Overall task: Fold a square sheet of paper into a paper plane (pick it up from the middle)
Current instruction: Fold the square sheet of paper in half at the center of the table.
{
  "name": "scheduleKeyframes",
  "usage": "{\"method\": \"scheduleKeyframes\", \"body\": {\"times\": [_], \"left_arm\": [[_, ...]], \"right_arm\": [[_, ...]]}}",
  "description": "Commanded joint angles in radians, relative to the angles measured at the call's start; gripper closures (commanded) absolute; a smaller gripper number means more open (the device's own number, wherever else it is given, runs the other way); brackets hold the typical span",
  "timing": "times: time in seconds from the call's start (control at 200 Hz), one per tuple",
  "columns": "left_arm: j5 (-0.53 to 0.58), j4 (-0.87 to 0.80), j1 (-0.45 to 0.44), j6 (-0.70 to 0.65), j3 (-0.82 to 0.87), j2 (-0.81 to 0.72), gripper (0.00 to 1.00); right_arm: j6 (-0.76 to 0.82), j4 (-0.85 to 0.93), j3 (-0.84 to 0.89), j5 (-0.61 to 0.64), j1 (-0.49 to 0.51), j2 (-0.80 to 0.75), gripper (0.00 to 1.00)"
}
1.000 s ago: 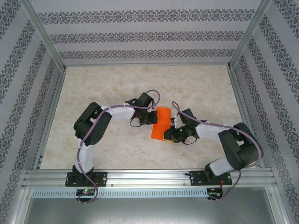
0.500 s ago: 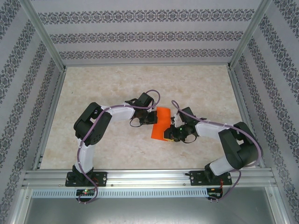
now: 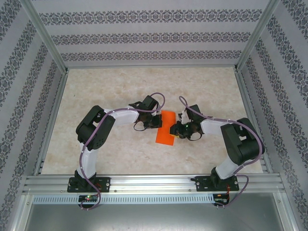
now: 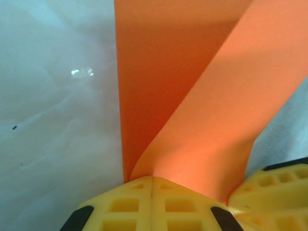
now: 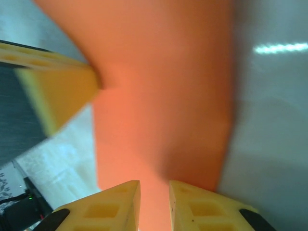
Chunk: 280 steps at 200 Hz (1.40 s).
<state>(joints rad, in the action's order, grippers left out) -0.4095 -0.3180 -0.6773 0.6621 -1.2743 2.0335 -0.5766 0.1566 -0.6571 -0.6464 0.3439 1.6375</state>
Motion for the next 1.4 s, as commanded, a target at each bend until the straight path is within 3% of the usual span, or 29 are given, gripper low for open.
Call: {"method": "scheduleKeyframes", "body": {"times": [0.0, 0.27, 0.699, 1.049, 1.394], "left_arm": [[0.03, -0.084, -0.017, -0.024, -0.002, 0.028, 1.0], [0.035, -0.098, -0.016, -0.033, -0.008, 0.028, 1.0], [0.034, -0.107, -0.016, -0.037, -0.019, 0.037, 1.0], [0.04, -0.112, -0.018, -0.038, -0.018, 0.042, 1.0], [0.044, -0.125, -0.018, -0.049, -0.027, 0.042, 1.0]], "right_arm": [[0.018, -0.02, 0.027, 0.038, -0.011, 0.031, 0.77], [0.014, 0.048, -0.07, 0.025, -0.019, -0.081, 0.76], [0.073, 0.027, -0.119, 0.034, -0.047, 0.133, 0.76], [0.027, 0.052, -0.168, 0.018, -0.048, 0.005, 0.75], [0.079, 0.075, -0.235, 0.063, -0.054, 0.173, 0.76]]}}
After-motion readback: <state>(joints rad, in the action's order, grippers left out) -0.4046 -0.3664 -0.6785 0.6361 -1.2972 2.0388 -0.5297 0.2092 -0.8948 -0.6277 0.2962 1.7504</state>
